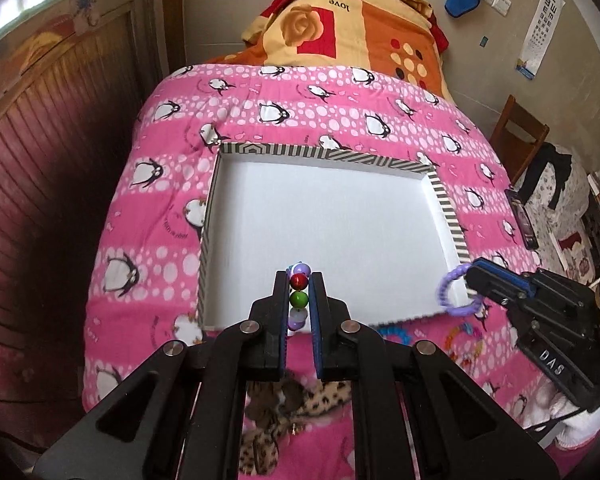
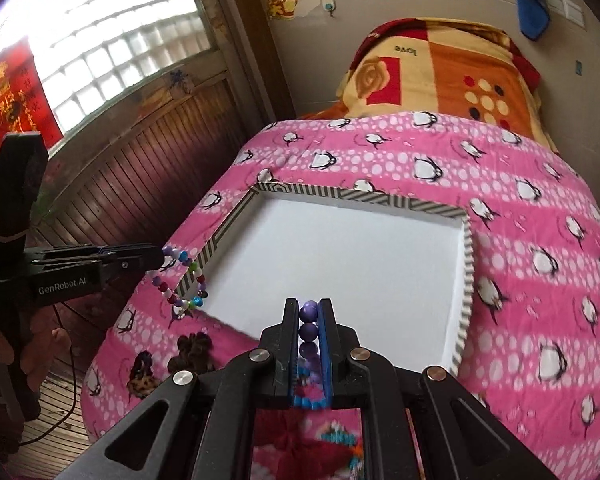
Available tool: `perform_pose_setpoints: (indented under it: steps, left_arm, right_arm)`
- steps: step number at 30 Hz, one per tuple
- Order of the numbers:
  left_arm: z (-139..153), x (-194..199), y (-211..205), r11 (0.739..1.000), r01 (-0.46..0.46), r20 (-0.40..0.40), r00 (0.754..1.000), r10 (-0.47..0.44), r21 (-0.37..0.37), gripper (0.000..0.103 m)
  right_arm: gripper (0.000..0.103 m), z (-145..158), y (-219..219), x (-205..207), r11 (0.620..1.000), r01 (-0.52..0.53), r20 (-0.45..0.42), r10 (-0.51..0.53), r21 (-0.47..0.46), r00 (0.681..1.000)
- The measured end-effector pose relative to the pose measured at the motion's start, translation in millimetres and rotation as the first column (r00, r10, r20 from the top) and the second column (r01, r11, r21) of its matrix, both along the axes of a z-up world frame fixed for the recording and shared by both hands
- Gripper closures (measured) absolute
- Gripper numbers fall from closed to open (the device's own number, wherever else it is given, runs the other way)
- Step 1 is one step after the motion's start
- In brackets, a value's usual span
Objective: Organize jewelry
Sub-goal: 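Carry both bracelets into the white tray and open both tools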
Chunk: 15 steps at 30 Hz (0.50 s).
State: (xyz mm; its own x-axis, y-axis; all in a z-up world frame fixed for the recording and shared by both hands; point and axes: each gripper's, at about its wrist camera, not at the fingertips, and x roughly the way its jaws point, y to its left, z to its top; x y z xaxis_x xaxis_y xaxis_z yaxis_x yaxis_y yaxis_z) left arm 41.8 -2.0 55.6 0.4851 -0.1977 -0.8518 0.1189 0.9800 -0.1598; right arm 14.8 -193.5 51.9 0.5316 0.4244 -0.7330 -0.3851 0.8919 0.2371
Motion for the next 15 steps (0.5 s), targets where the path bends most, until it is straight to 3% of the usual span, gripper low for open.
perform_pose_setpoints:
  steps: [15]
  left_arm:
    - [-66.1, 107.3, 23.3, 0.993, -0.071, -0.065, 0.995, 0.077, 0.096, 0.095]
  right_arm:
    - [0.094, -55.6, 78.7, 122.0, 0.994, -0.093, -0.137, 0.084, -0.061, 0.987]
